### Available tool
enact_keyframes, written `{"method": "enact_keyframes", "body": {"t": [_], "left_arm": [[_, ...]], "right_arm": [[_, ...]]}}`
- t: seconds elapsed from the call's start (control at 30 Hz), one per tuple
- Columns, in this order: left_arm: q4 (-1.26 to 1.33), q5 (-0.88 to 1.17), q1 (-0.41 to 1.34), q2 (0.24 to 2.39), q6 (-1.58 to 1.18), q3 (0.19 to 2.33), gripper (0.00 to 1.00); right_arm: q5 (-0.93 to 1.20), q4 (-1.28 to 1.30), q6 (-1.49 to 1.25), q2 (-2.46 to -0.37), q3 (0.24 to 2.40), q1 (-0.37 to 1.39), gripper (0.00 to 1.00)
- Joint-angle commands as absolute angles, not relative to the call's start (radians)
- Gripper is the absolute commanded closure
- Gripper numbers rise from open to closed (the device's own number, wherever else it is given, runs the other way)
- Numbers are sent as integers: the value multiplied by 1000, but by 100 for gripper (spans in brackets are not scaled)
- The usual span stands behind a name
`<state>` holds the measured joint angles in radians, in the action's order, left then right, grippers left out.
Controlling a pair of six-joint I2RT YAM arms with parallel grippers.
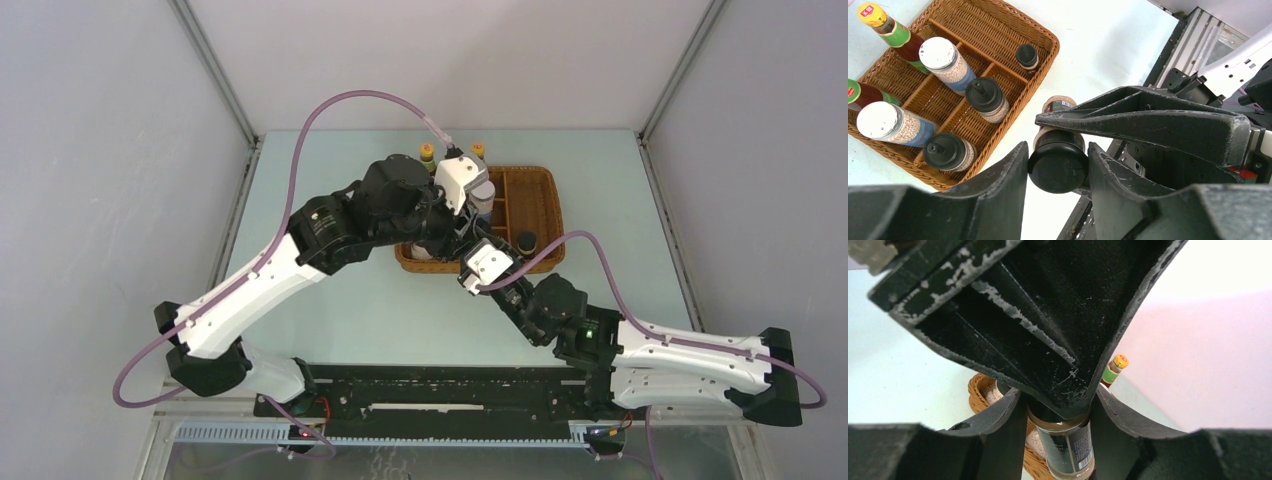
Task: Organize the condiment bottles
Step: Place the bottle in the storage box.
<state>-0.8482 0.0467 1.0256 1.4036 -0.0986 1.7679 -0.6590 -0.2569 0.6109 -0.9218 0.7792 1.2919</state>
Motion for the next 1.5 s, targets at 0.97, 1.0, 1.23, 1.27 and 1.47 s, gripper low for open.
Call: {"method": "enact_keyframes", "body": {"t": [0.97,1.0,1.23,1.27,1.47], "left_arm": [[-567,-245,1022,1172,-199,1481,33],[-536,-264,1022,1156,-205,1454,33],[-365,-325,1022,1094,-250,1290,34],[-340,-332,1022,1089,-254,1269,33],[-170,-361,1022,1060,-260,1135,34]], "right_arm": [[-670,-171,219,-959,928,926,100],[-647,-168,185,-969,932,890,100],[-463,-228,-15,-1104,936,619,100],[-436,-248,-38,-1131,936,584,100],[-269,-390,-155,-1325,937,399,100]]}}
